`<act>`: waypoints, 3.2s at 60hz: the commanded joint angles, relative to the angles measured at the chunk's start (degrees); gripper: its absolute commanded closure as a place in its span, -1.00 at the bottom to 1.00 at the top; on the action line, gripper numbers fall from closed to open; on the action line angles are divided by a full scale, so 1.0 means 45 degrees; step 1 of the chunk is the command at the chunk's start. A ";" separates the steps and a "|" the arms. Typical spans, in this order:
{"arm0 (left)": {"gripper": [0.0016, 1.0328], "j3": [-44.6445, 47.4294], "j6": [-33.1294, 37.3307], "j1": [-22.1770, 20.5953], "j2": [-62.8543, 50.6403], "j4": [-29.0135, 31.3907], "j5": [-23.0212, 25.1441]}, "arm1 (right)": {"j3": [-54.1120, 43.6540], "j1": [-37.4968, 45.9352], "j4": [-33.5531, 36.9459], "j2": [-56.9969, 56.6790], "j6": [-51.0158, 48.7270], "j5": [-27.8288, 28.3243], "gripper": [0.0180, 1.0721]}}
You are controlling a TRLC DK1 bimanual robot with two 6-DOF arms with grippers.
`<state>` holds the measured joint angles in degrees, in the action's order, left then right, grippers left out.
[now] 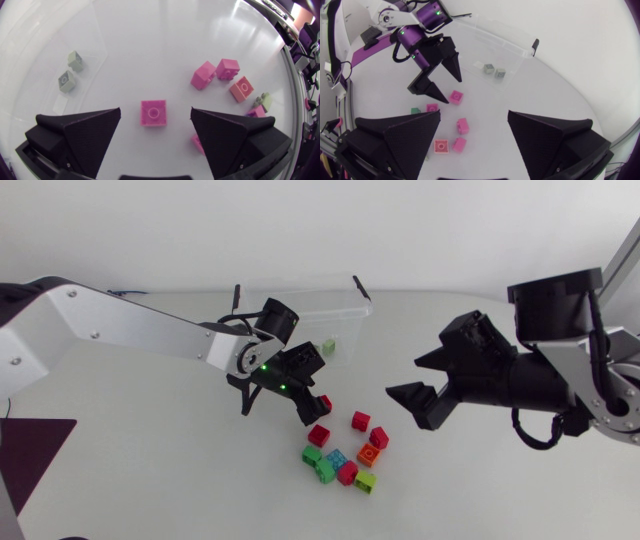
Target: Pick up the duplo bricks and place them in the container
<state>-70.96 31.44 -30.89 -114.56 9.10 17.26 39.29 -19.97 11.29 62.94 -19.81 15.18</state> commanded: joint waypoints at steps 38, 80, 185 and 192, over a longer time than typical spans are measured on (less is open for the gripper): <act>-0.26 -0.4700 0.0845 -0.0185 -0.2627 0.5379 -0.0436 | -0.1660 0.0218 -0.0126 -0.0158 -0.1144 0.0787 -0.85; 0.51 -0.6282 0.0826 -0.0420 -0.3917 0.7254 -0.1589 | -0.1934 0.0374 -0.0712 0.1151 -0.1808 0.0826 -0.85; -0.91 -0.4075 -0.3979 0.3057 0.1162 -0.0539 -0.0729 | 0.3222 -0.0290 -0.0165 0.6405 -0.2550 -0.0092 0.45; -0.91 -0.3079 -0.3921 0.3076 0.2744 -0.0558 -0.0710 | 0.4336 -0.0133 0.0148 0.6034 -0.2062 -0.0092 0.45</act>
<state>-87.81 14.94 -17.63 -108.75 7.38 14.24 54.94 -21.19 10.74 91.66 -30.92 14.76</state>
